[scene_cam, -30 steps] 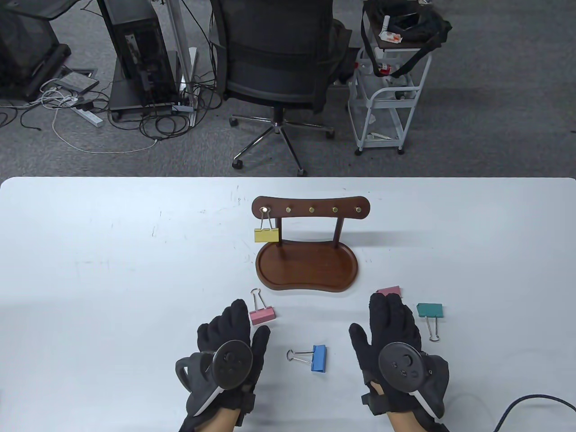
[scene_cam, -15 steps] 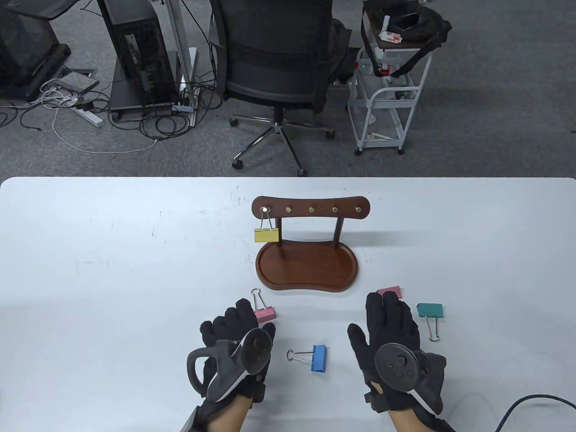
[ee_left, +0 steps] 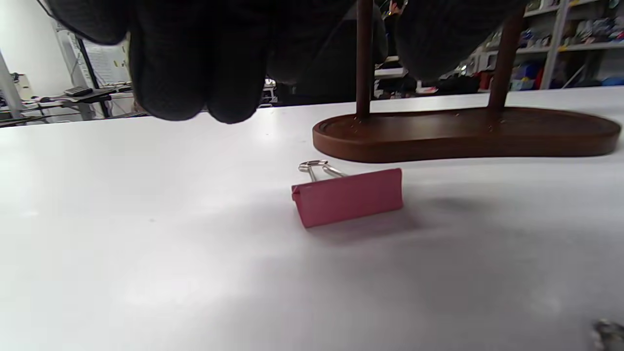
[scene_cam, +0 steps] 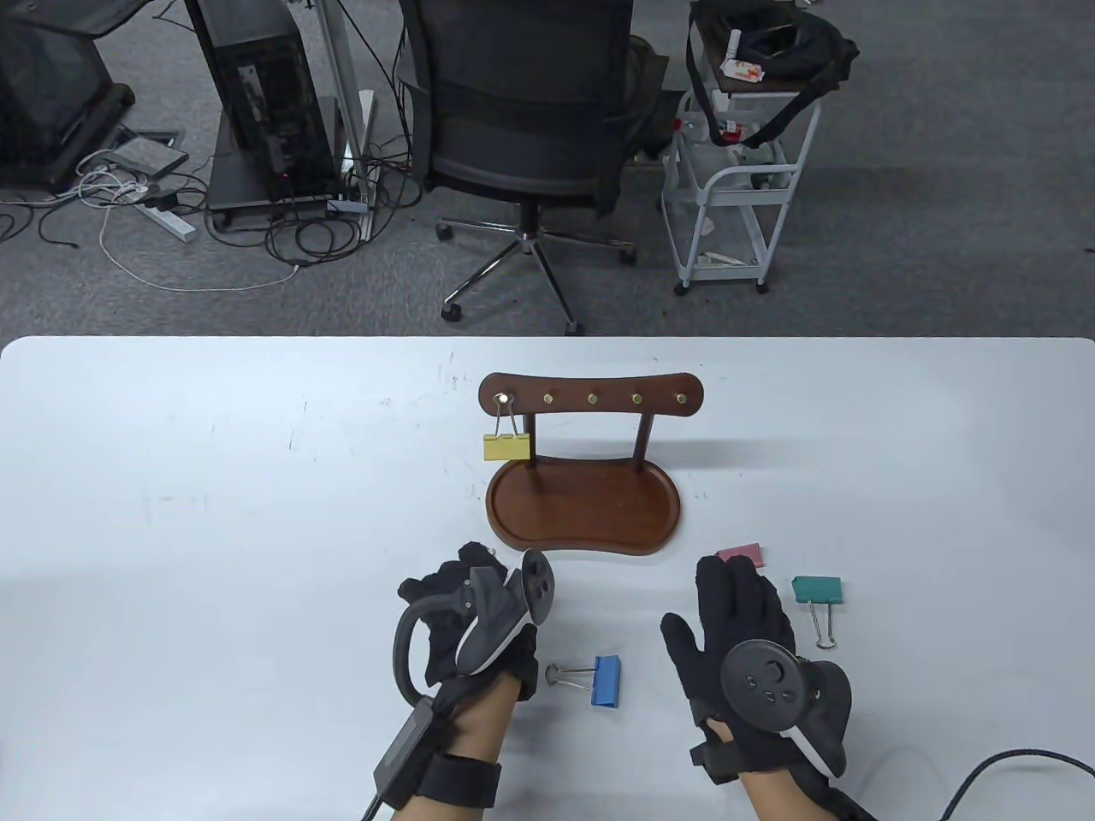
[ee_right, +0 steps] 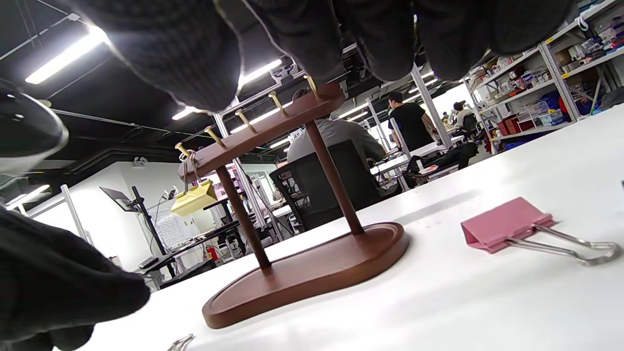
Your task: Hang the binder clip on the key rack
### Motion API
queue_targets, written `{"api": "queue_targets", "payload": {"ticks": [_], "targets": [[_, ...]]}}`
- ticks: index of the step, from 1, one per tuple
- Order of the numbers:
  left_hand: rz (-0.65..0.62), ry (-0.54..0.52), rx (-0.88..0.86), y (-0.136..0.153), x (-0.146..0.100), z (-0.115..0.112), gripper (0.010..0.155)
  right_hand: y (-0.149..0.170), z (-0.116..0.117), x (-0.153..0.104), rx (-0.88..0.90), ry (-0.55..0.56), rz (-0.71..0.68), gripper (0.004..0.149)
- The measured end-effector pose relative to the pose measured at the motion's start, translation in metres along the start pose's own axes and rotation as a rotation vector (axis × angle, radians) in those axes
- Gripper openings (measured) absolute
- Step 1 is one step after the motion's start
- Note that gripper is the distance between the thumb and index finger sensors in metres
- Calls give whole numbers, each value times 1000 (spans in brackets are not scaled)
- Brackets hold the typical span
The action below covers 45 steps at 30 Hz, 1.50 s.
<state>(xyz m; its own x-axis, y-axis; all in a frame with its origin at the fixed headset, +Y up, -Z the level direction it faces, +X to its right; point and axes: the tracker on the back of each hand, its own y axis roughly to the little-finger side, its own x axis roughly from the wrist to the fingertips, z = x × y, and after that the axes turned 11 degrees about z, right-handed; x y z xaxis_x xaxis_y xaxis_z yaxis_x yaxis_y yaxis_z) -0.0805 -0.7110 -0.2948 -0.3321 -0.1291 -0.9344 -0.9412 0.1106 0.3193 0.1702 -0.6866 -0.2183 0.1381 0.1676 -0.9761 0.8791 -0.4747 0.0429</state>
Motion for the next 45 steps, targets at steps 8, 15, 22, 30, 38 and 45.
{"api": "queue_targets", "payload": {"ticks": [8,15,22,30,38,45], "targets": [[51,49,95,-18,11,-15,79,2,-1,0,26,-11,5,77],[55,58,135,-25,14,-27,76,4,-2,1,30,-11,4,77],[49,51,158,-29,16,-34,74,4,-2,1,41,-15,4,77],[43,35,130,-30,16,-35,73,5,-3,0,48,-18,5,77],[-1,-14,78,-25,10,-34,72,6,-3,1,63,-28,15,76],[-78,-69,-7,-16,-4,-26,73,6,-3,1,71,-31,18,77]]}}
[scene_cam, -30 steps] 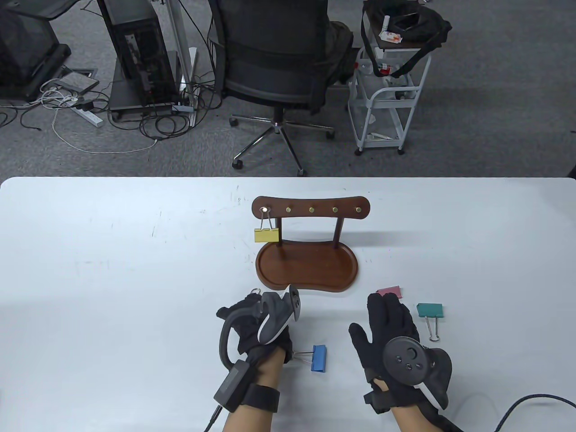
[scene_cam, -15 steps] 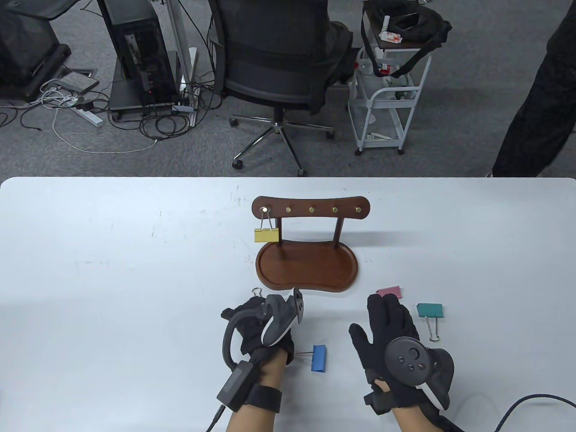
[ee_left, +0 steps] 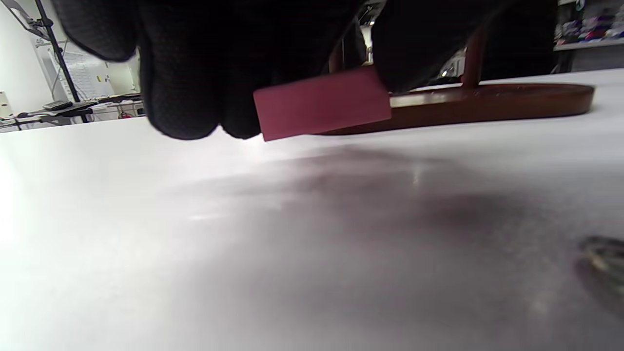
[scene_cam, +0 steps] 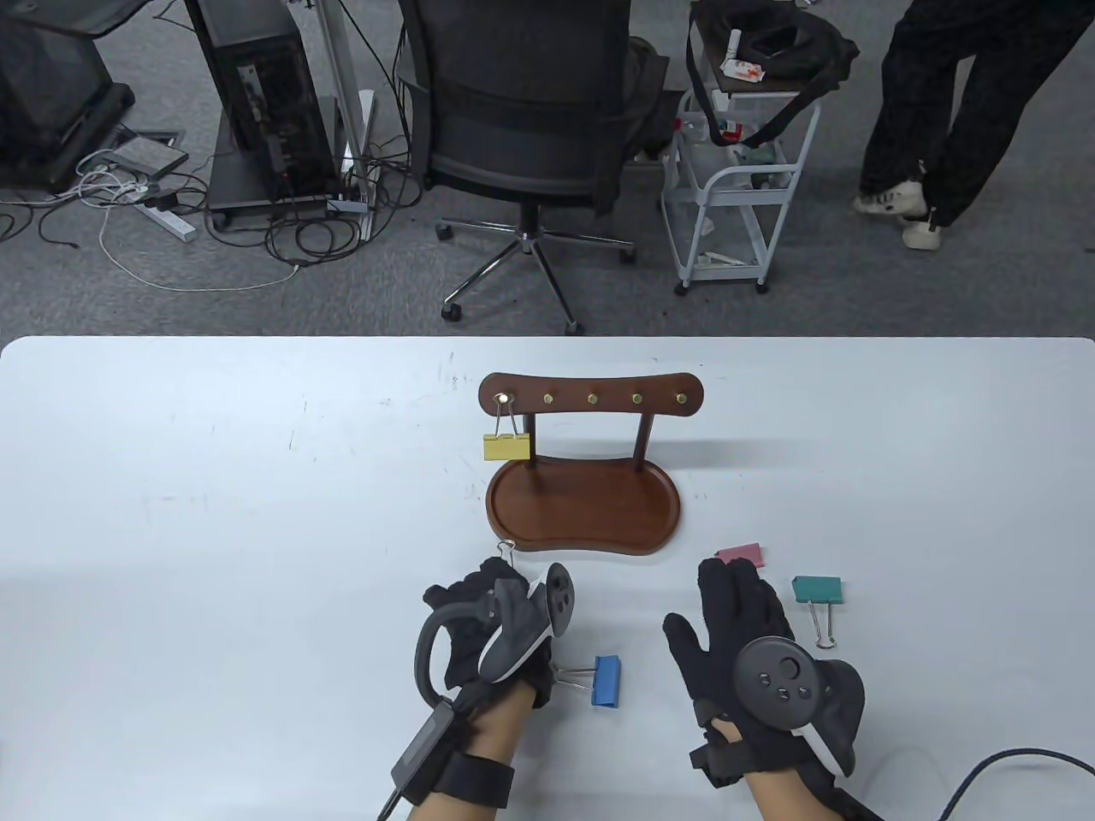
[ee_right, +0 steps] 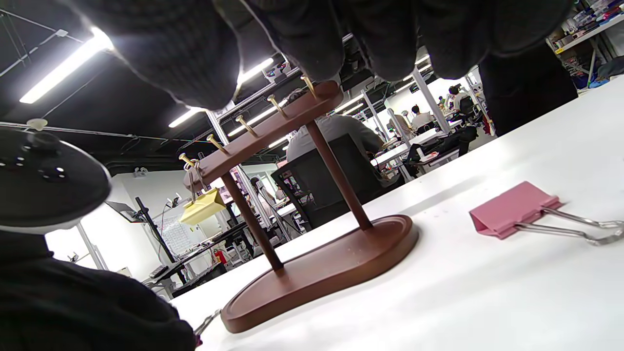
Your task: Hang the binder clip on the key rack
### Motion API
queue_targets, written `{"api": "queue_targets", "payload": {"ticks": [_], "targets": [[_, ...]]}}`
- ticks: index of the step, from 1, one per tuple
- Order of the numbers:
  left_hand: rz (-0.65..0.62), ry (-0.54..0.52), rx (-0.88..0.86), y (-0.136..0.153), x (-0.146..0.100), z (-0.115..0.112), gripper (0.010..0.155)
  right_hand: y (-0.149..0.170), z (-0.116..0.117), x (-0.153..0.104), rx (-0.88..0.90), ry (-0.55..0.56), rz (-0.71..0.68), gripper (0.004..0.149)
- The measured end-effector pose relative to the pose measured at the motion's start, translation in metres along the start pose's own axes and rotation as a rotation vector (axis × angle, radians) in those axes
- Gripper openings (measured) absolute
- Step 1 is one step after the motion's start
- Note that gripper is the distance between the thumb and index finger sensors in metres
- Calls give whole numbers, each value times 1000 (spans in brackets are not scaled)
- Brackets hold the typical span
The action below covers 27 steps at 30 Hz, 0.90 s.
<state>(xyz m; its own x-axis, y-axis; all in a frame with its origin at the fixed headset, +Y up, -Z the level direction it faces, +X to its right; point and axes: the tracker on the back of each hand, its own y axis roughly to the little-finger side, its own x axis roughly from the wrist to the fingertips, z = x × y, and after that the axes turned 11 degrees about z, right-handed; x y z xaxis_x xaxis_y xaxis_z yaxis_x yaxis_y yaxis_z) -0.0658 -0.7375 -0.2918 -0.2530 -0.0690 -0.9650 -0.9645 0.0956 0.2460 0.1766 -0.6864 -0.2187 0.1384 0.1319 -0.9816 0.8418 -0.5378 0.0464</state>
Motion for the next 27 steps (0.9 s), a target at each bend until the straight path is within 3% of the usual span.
{"api": "queue_targets", "payload": {"ticks": [17,27], "targets": [[-248,-228,-145,7,-50,46,74,0,1,0,15,-22,13,77],[-249,-344,-237,5,-57,95,75,1,2,0,19,-32,22,76]]}}
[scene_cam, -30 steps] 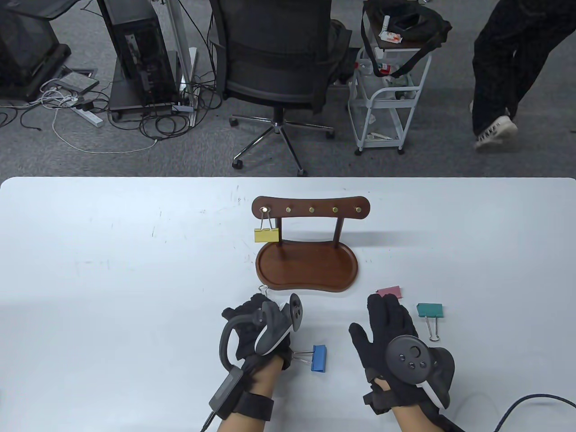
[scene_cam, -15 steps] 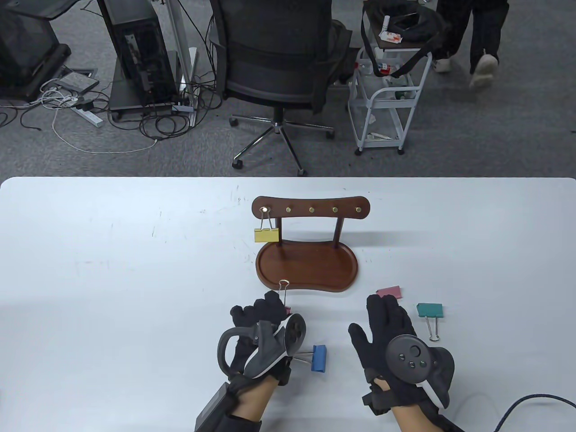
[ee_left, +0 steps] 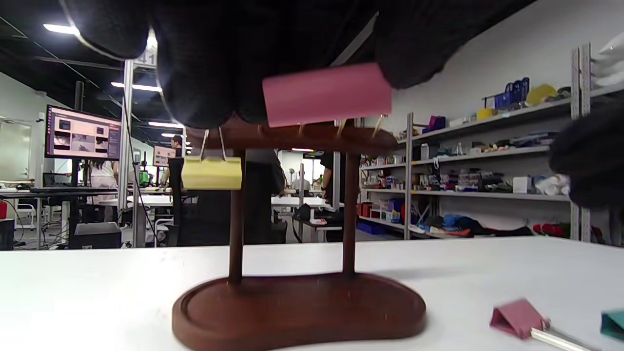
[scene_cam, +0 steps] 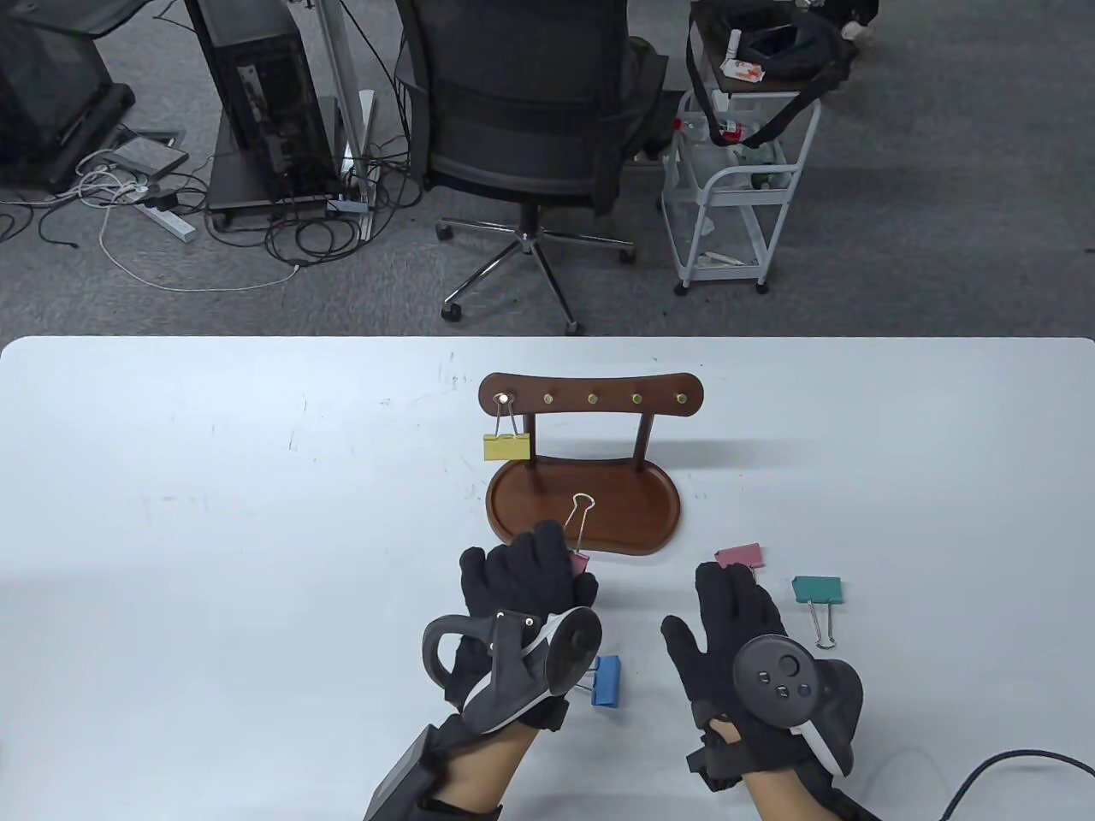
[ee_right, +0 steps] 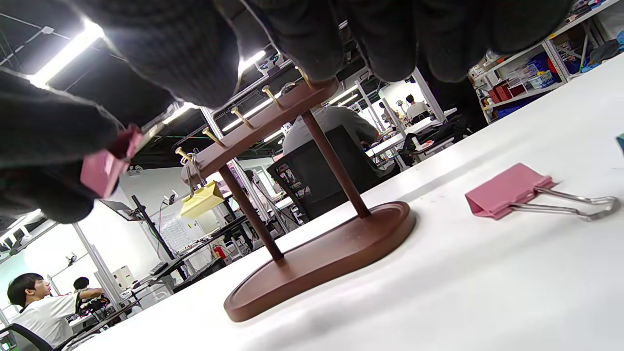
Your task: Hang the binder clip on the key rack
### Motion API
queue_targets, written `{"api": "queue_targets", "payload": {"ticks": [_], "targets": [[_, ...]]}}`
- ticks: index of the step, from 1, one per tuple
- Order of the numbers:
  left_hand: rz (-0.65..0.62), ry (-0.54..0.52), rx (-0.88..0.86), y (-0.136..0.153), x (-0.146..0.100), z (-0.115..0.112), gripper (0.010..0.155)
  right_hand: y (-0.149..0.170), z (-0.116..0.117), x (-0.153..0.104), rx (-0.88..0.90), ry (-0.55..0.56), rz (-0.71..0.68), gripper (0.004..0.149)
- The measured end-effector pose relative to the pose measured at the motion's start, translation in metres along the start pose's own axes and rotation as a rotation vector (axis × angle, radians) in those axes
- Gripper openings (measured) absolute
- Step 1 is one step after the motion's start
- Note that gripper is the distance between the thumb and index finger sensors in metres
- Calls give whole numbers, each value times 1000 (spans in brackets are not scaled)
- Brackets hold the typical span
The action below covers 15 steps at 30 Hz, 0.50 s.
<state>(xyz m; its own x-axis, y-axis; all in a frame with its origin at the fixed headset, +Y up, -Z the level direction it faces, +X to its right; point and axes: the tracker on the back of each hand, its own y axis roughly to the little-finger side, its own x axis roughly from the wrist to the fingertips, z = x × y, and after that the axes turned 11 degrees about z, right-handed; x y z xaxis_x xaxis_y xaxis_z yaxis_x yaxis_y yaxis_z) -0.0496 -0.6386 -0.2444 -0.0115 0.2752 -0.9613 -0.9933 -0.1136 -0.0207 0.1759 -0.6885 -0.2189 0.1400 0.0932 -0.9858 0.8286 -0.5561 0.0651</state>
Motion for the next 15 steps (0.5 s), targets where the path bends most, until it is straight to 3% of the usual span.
{"api": "queue_targets", "payload": {"ticks": [9,15], "targets": [[69,-44,-44,-3,27,27,75,0,1,0,2,-11,2,76],[120,-19,-54,-9,50,30,75,0,2,0,7,-21,7,76]]}}
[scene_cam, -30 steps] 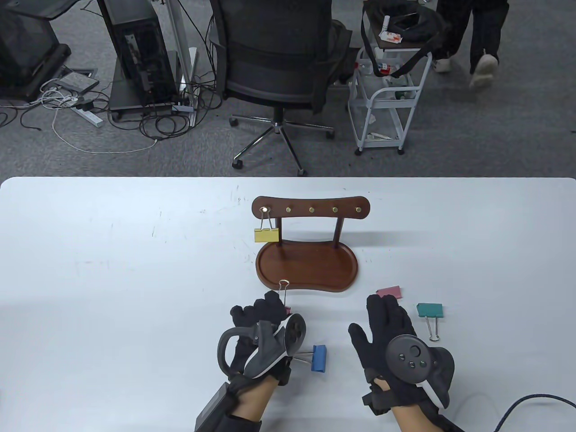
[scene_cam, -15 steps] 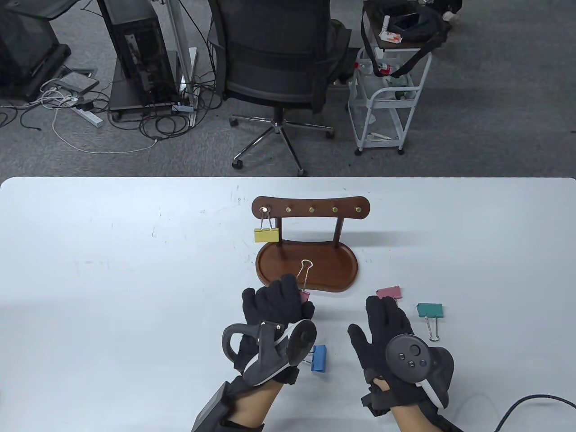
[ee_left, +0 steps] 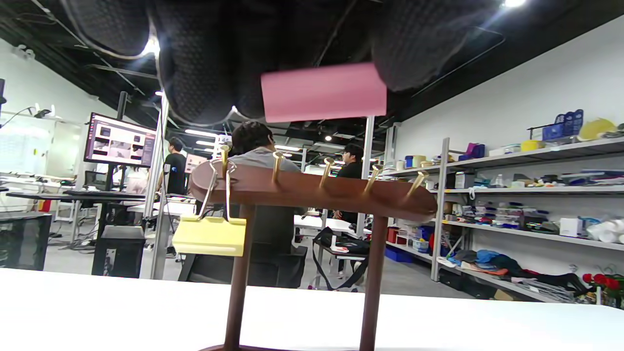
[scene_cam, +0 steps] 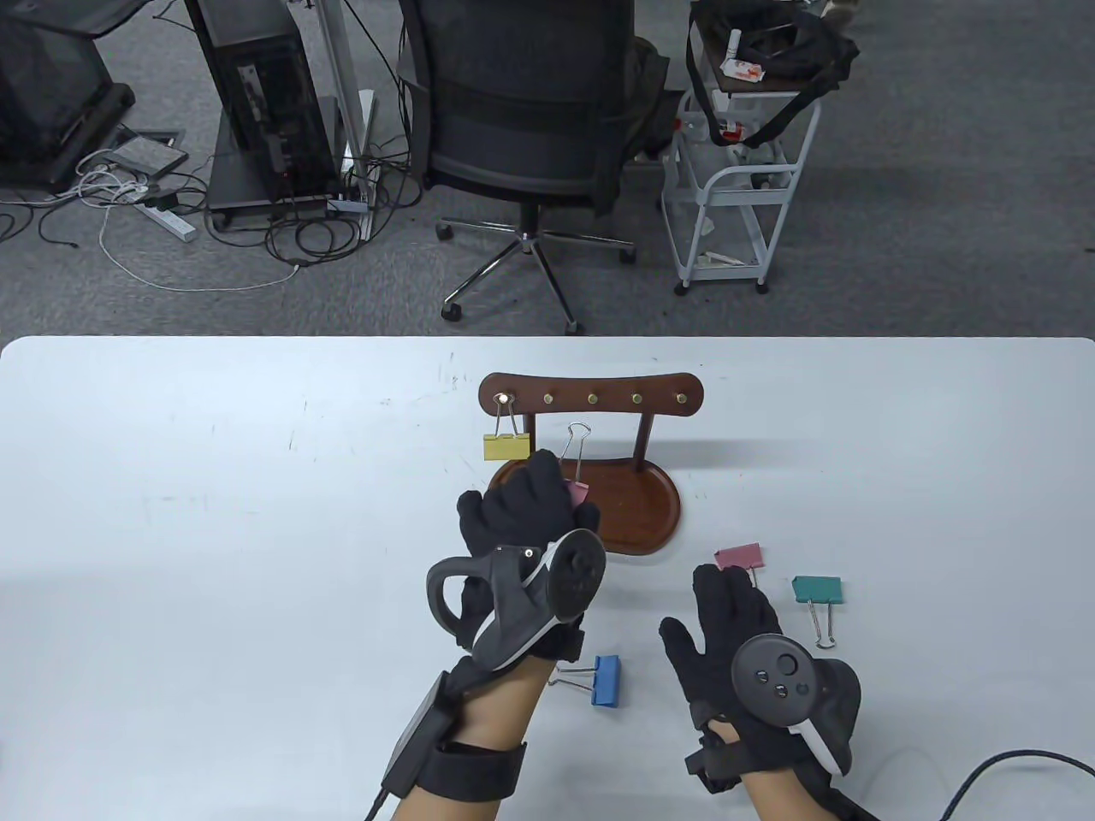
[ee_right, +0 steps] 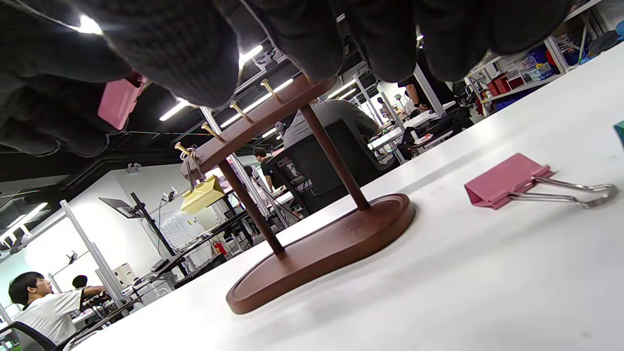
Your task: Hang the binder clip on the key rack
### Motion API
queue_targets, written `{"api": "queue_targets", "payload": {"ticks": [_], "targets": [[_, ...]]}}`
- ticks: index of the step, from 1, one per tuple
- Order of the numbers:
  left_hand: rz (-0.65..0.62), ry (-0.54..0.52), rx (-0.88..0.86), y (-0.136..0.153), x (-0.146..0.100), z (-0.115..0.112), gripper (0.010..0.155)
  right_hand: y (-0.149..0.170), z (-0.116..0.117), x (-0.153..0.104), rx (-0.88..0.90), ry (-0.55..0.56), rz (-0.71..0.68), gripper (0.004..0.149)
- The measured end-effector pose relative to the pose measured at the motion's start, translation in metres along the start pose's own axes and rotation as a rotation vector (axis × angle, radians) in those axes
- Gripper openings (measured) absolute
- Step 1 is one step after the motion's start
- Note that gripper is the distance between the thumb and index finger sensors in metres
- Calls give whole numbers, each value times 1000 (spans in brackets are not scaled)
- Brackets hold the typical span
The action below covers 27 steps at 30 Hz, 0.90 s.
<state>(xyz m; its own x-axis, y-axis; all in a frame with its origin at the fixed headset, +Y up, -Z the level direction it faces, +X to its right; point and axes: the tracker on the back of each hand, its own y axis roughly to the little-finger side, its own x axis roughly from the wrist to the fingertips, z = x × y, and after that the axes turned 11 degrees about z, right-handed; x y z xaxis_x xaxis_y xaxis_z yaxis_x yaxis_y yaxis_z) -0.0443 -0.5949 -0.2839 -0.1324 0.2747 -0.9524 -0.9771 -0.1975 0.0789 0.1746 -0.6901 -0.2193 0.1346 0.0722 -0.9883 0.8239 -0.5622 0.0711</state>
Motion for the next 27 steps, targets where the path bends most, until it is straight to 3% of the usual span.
{"api": "queue_targets", "payload": {"ticks": [11,27], "targets": [[137,61,56,6,40,-18,75,0,1,0,3,-11,-1,76],[155,108,30,12,51,-43,76,0,3,-1,15,-32,5,76]]}}
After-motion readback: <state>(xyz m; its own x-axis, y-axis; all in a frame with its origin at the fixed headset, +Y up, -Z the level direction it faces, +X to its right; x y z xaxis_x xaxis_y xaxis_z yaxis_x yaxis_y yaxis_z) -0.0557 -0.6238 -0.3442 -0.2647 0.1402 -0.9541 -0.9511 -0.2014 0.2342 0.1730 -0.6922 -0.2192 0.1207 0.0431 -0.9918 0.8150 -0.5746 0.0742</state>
